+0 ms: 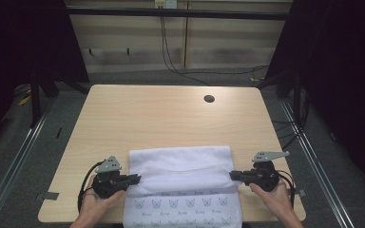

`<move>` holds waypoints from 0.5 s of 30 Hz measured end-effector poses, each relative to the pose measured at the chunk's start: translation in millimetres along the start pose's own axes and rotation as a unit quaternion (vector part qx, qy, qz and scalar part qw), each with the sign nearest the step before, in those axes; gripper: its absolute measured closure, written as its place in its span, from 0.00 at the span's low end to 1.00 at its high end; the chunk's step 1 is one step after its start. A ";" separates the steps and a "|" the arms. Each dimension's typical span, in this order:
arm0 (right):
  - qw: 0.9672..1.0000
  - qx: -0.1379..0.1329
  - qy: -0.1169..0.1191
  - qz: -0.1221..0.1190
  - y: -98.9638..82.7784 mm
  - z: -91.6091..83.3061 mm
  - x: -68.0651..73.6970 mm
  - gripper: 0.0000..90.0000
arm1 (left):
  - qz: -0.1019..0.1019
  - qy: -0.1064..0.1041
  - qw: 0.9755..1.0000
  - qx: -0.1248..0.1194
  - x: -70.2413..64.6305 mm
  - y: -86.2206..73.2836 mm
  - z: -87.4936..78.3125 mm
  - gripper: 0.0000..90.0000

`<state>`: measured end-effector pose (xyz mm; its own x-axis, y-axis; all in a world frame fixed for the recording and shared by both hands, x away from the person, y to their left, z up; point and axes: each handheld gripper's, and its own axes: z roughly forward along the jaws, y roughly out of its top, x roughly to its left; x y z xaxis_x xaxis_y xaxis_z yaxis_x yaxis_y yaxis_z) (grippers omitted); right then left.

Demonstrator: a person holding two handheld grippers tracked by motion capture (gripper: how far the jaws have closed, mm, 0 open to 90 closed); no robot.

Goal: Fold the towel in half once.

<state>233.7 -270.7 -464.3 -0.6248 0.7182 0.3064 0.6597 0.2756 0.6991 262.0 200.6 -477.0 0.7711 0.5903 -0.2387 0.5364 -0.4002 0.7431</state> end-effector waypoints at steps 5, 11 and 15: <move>0.999 0.035 -0.008 -0.005 -8.8 15.6 0.3 0.98 | 0.011 0.021 0.999 0.032 1.9 -2.6 14.3 0.97; 0.998 0.060 -0.013 -0.003 -9.2 29.7 -4.3 0.98 | 0.011 0.026 0.999 0.040 10.3 2.0 27.8 0.97; 0.998 0.064 -0.024 -0.003 -1.6 37.7 -7.5 0.98 | 0.003 0.035 0.999 0.026 30.2 14.7 41.9 0.97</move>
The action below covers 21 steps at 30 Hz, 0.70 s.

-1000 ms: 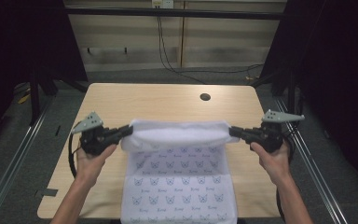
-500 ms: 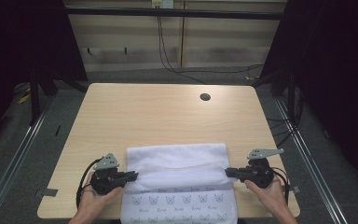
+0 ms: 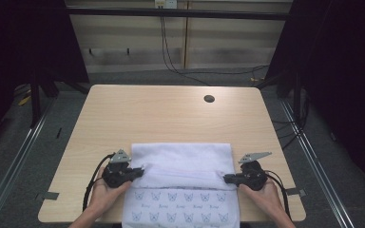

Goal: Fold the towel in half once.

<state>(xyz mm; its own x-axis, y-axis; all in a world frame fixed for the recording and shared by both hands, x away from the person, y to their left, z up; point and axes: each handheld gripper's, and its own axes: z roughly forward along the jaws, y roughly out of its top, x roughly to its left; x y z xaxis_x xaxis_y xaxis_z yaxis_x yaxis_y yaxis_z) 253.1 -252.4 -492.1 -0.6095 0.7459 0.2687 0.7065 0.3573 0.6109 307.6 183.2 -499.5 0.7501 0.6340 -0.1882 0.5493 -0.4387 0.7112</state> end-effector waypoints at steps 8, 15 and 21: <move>0.999 -0.012 -0.032 0.003 21.7 13.7 -15.5 0.98 | -0.010 0.031 0.999 -0.006 28.7 33.3 29.0 0.97; 0.998 -0.018 -0.056 0.021 57.4 34.8 -44.4 0.98 | -0.032 0.066 0.997 -0.001 58.2 61.4 48.7 0.97; 0.996 -0.028 -0.076 0.035 87.4 53.7 -68.2 0.98 | -0.061 0.065 0.996 -0.014 79.4 69.3 55.8 0.97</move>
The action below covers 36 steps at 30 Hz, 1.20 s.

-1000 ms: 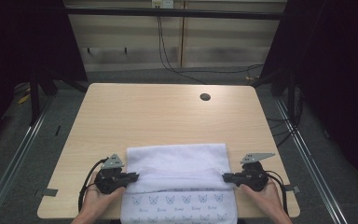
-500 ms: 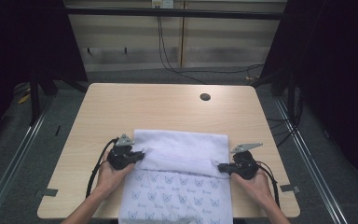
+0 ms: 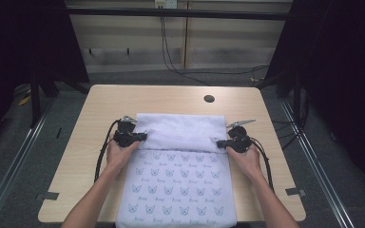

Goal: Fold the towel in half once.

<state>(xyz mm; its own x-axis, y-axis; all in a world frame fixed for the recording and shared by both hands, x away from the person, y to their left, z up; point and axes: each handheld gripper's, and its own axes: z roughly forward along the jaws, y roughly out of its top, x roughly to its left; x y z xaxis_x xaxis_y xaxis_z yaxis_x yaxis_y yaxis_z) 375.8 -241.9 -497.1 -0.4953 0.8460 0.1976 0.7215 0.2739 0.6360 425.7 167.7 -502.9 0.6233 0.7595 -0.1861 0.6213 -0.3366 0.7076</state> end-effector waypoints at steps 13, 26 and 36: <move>0.998 -0.007 -0.049 0.027 36.8 27.9 -15.6 0.98 | -0.028 0.012 1.000 -0.003 28.3 25.1 19.3 0.97; 0.995 -0.007 -0.088 0.038 51.7 37.9 -19.0 0.98 | -0.067 -0.012 0.997 -0.023 47.5 34.6 30.1 0.97; 0.994 -0.100 -0.023 0.036 65.6 -0.9 -19.2 0.98 | -0.028 -0.005 0.995 -0.092 38.0 56.2 -15.4 0.97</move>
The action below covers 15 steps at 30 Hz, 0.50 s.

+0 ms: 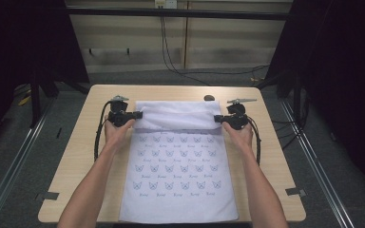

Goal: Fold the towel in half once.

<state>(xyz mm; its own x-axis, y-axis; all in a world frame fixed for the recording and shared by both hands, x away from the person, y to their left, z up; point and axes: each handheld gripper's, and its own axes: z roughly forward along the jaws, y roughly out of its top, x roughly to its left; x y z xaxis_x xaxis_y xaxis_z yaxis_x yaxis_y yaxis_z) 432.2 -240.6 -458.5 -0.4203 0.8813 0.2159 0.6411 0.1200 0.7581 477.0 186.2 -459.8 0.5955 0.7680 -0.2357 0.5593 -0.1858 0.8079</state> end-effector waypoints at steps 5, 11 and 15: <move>0.999 -0.045 0.013 -0.016 18.4 -32.6 7.5 0.97 | 0.002 -0.012 0.999 -0.050 -7.8 18.8 -31.2 0.97; 0.996 -0.071 0.022 -0.045 36.4 -69.5 23.2 0.97 | 0.047 -0.019 0.996 -0.080 -33.5 38.5 -79.7 0.97; 0.993 -0.091 0.040 -0.062 37.8 -93.0 36.1 0.97 | 0.082 -0.022 0.992 -0.093 -46.0 45.0 -112.7 0.97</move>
<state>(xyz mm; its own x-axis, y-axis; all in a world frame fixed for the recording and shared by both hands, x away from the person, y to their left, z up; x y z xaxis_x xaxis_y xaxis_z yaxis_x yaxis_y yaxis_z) 381.6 -246.8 -364.9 -0.5438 0.8245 0.1565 0.4576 0.1350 0.8789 409.8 211.6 -351.8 0.6970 0.7082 -0.1123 0.3390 -0.1875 0.9219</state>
